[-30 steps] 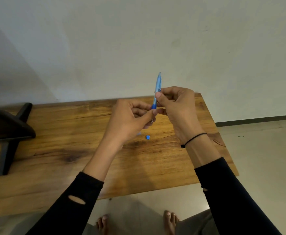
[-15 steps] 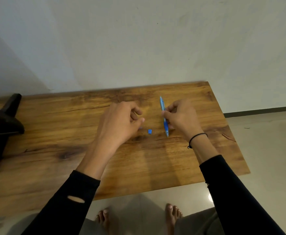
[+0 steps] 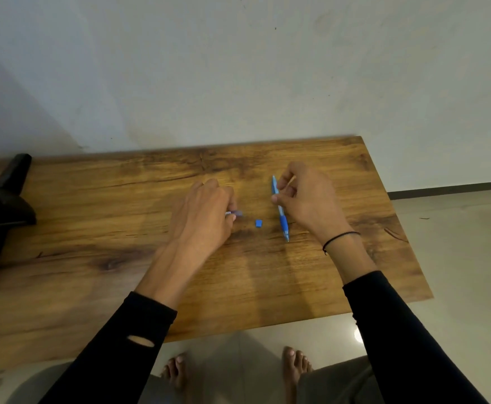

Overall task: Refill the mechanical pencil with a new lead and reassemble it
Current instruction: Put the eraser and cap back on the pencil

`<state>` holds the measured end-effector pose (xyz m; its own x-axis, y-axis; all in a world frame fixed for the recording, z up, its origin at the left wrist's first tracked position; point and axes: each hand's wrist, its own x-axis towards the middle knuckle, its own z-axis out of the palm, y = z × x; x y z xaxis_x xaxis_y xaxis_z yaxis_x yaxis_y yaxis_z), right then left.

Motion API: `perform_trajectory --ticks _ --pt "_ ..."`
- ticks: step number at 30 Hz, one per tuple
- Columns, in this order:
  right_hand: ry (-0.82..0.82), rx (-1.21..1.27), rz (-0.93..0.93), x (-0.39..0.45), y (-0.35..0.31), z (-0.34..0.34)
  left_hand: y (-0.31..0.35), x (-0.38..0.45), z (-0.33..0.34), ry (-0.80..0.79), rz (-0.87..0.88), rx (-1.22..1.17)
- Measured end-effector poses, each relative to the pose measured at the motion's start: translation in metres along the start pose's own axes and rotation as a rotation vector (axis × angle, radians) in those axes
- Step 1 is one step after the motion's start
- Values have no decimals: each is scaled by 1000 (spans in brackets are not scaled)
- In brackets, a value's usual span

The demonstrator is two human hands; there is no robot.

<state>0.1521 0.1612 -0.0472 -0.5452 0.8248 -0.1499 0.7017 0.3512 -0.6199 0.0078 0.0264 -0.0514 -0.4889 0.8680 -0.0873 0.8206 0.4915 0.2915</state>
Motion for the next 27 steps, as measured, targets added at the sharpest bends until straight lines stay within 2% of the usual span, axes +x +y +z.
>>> perform_trajectory --ticks 3,5,8,13,22,27 --pt "-190 -143 -323 -10 -12 2 -2 1 -2 23 0 -27" --pt "-284 -279 -421 -19 -17 12 -3 1 -4 38 6 -45" --pt "-244 -431 -454 -27 -17 23 -4 0 -9 31 2 -75" --pt "-186 -470 -436 -29 -21 24 -3 -2 -12 27 14 -99" --pt "-233 -315 -396 -16 -8 23 -2 -3 -14 41 19 -103" --pt "-129 158 -216 -4 -6 -2 2 -6 -18 95 63 -164"
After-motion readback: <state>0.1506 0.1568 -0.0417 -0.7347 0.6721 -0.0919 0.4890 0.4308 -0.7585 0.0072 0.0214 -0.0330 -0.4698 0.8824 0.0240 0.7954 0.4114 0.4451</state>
